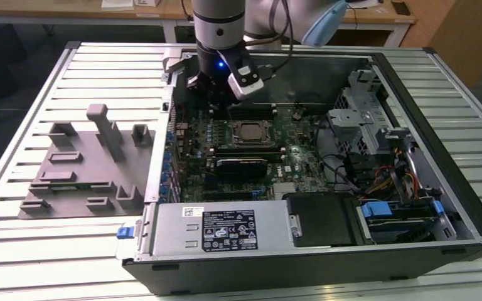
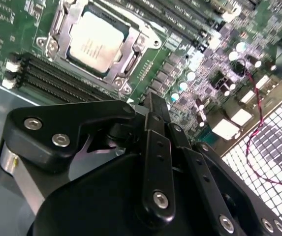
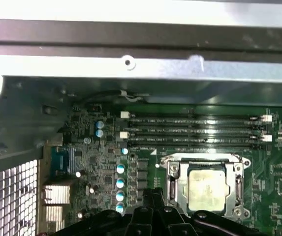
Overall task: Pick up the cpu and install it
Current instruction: 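Install the first cpu locking lever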
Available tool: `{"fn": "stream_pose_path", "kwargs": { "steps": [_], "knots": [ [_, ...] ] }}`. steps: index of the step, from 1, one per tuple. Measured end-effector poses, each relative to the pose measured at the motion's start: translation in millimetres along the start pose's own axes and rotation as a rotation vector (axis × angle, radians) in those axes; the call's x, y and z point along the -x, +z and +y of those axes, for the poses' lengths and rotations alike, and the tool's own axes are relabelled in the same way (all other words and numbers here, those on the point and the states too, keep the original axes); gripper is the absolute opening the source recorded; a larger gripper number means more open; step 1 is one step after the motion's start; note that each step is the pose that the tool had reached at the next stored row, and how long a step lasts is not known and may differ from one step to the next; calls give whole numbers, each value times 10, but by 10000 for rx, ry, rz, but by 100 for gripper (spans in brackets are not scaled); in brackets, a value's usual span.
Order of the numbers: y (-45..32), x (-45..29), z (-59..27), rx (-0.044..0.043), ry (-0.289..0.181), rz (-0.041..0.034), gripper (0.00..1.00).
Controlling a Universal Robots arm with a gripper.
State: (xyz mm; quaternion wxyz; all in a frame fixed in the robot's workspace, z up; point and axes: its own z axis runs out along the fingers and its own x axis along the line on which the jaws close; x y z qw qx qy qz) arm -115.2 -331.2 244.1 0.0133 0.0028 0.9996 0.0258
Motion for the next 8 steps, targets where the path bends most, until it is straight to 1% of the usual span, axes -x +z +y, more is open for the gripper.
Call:
{"fn": "stream_pose_path", "kwargs": {
  "steps": [2, 8],
  "knots": [
    [0, -15, 0, 101, 3, 0, 11],
    [-1, -59, 0, 322, 8, 1, 11]
  ]
}}
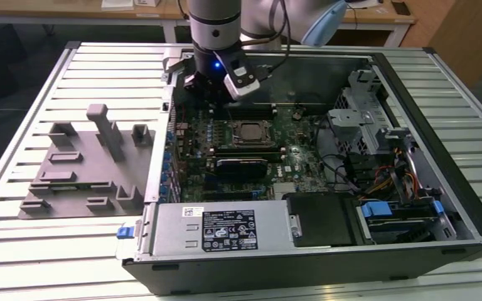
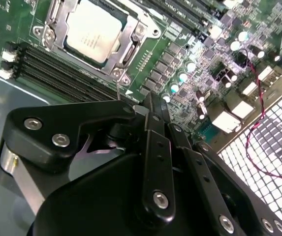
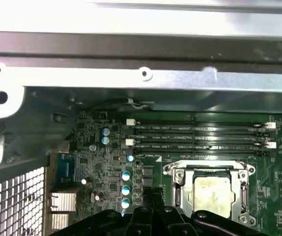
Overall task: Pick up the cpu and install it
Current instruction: 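Install the first cpu locking lever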
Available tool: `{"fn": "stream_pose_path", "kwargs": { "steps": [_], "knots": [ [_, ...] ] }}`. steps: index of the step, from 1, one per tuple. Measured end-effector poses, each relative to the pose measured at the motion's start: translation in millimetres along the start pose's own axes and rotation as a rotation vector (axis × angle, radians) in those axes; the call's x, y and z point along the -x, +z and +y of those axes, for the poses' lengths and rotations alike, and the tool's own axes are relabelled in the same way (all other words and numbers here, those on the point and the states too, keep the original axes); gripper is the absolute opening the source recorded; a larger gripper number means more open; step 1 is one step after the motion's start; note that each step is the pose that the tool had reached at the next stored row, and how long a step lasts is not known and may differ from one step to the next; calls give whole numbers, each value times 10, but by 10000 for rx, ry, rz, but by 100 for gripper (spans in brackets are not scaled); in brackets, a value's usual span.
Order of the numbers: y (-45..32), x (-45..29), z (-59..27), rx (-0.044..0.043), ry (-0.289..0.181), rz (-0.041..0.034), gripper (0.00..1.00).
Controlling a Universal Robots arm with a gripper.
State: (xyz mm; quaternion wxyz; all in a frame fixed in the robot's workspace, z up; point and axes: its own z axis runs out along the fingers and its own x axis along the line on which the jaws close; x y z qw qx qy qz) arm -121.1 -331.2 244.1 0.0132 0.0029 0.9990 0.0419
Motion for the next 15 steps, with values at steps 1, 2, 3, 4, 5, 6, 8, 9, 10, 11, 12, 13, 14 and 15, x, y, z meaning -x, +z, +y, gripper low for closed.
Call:
{"fn": "stream_pose_path", "kwargs": {
  "steps": [1, 2, 3, 4, 5, 6, 8, 9, 10, 11, 12, 13, 14, 15],
  "knots": [
    [0, -8, 0, 38, 1, 0, 11],
    [-1, -16, 0, 73, 2, 0, 11],
    [-1, -24, 0, 107, 3, 1, 11],
    [-1, -32, 0, 145, 4, 1, 11],
    [-1, -41, 0, 178, 5, 1, 11],
    [-1, -48, 0, 211, 6, 0, 11],
    [-2, -65, 0, 272, 8, 1, 11],
    [-2, -72, 0, 304, 9, 1, 11],
    [-2, -80, 0, 339, 10, 2, 11],
    [-3, -90, 0, 376, 11, 2, 11],
    [-3, -99, 0, 407, 11, 3, 11],
    [-3, -108, 0, 436, 13, 3, 11],
    [-3, -118, 0, 462, 13, 3, 11],
    [-4, -127, -1, 489, 14, 2, 11]
  ]
}}
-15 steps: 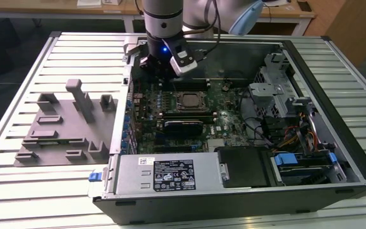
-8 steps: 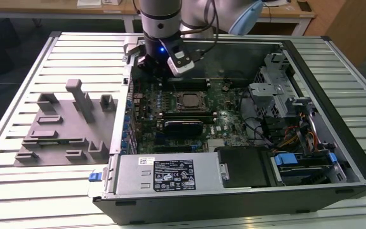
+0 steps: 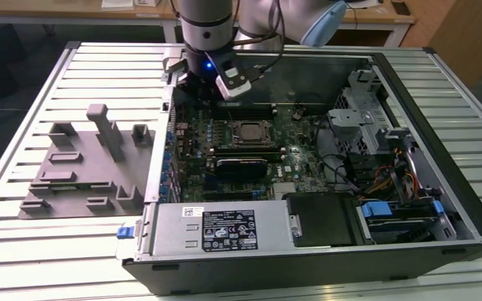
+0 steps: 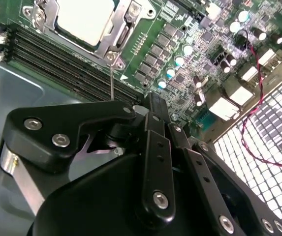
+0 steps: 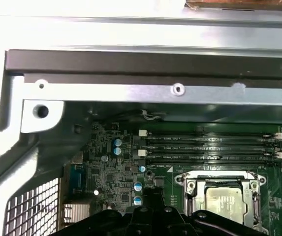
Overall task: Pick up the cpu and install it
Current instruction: 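Install the first cpu locking lever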
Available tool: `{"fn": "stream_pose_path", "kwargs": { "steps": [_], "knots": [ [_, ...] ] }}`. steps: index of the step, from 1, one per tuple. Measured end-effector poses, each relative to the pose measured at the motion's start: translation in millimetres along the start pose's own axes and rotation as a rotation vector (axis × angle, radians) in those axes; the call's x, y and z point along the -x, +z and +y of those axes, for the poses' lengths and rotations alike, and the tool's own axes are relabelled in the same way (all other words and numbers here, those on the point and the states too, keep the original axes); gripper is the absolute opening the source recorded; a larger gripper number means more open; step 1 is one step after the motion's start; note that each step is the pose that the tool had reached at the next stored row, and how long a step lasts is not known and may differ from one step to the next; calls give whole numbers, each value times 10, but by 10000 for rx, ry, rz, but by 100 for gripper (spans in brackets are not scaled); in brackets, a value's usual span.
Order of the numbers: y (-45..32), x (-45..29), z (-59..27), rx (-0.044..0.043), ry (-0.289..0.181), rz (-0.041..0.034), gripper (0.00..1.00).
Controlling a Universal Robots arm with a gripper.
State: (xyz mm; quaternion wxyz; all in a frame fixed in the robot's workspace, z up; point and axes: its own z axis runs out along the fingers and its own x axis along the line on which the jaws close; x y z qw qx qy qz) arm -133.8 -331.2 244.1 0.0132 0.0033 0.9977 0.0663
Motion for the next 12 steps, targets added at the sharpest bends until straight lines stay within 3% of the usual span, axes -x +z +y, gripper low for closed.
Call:
{"fn": "stream_pose_path", "kwargs": {
  "steps": [1, 4, 5, 12],
  "knots": [
    [0, -5, 0, 58, 0, 1, 11],
    [0, -6, 0, 490, 12, 2, 11],
    [0, -6, 0, 581, 15, 3, 11],
    [0, 11, -1, 884, 24, 4, 11]
  ]
}}
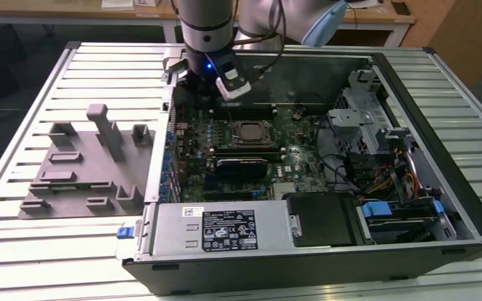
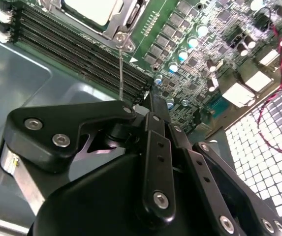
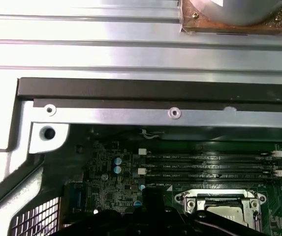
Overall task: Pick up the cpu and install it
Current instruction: 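Install the first cpu locking lever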
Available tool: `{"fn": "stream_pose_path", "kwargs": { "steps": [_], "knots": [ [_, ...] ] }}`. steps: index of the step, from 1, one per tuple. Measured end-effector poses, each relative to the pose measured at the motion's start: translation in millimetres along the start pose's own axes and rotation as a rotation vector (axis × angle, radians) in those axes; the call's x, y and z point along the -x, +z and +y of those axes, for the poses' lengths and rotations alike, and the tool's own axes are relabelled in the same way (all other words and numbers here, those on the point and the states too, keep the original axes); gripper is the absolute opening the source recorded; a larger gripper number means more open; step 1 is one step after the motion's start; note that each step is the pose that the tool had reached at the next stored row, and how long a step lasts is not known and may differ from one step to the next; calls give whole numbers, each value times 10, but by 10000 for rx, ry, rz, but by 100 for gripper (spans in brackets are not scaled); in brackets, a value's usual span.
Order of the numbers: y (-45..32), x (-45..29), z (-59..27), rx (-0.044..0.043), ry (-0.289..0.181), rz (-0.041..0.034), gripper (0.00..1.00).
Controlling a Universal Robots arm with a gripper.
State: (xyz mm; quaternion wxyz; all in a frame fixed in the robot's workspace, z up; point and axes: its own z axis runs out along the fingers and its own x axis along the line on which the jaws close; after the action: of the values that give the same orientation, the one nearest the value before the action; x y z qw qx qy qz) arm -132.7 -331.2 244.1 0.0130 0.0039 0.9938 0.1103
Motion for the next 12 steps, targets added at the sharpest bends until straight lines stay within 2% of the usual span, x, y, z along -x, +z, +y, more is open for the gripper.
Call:
{"fn": "stream_pose_path", "kwargs": {
  "steps": [2, 7, 12],
  "knots": [
    [1, 14, 0, 41, 0, -2, 11],
    [0, 22, 0, 42, 0, 2, 11],
    [3, 126, 0, 43, 4, 11, 11]
  ]
}}
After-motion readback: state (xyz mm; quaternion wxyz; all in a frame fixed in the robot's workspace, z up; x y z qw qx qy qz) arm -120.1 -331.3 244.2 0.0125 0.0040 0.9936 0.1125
